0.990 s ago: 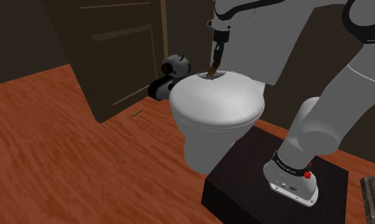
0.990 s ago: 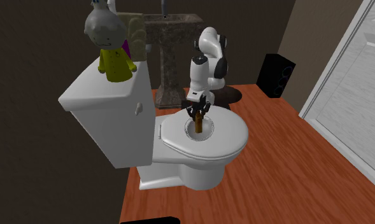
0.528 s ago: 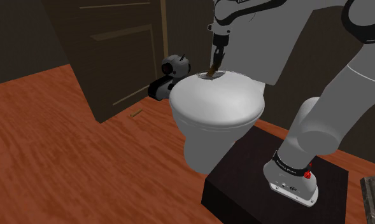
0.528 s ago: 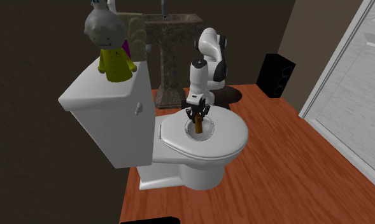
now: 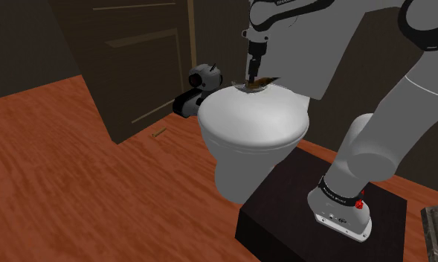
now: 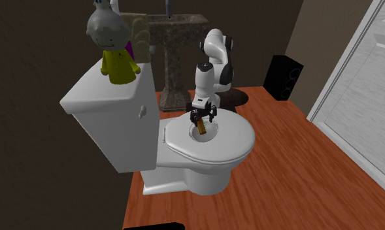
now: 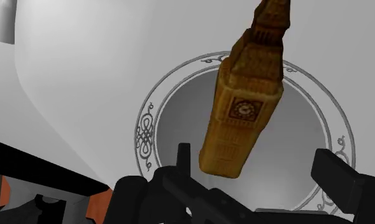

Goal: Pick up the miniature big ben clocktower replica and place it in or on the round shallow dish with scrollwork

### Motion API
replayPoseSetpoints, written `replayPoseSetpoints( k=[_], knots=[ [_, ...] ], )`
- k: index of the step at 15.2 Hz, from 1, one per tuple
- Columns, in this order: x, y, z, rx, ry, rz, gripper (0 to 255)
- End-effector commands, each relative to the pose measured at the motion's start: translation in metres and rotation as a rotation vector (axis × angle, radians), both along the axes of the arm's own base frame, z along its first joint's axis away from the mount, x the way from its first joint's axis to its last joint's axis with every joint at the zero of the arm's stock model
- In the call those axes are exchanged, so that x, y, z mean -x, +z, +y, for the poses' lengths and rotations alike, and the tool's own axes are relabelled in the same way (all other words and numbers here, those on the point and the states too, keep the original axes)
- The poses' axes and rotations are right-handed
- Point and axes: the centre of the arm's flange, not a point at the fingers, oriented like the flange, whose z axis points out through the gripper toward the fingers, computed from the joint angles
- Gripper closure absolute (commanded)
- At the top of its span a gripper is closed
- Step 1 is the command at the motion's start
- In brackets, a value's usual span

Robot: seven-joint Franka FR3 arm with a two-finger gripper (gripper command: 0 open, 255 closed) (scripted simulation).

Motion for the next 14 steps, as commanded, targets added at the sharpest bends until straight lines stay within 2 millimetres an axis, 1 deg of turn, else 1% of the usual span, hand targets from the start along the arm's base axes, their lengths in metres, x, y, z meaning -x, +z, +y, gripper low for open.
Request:
replayPoseSetpoints(
  k=[1, 2, 5, 6, 14],
  knots=[
    [0.000, 0.000, 0.000, 0.000, 0.000, 0.001, 0],
    [0.000, 0.000, 0.000, 0.000, 0.000, 0.001, 0],
    [0.000, 0.039, -0.001, 0.000, 0.000, 0.001, 0],
    [-0.001, 0.050, -0.001, 0.000, 0.000, 0.001, 0],
    [-0.001, 0.050, -0.001, 0.000, 0.000, 0.001, 0]
  ],
)
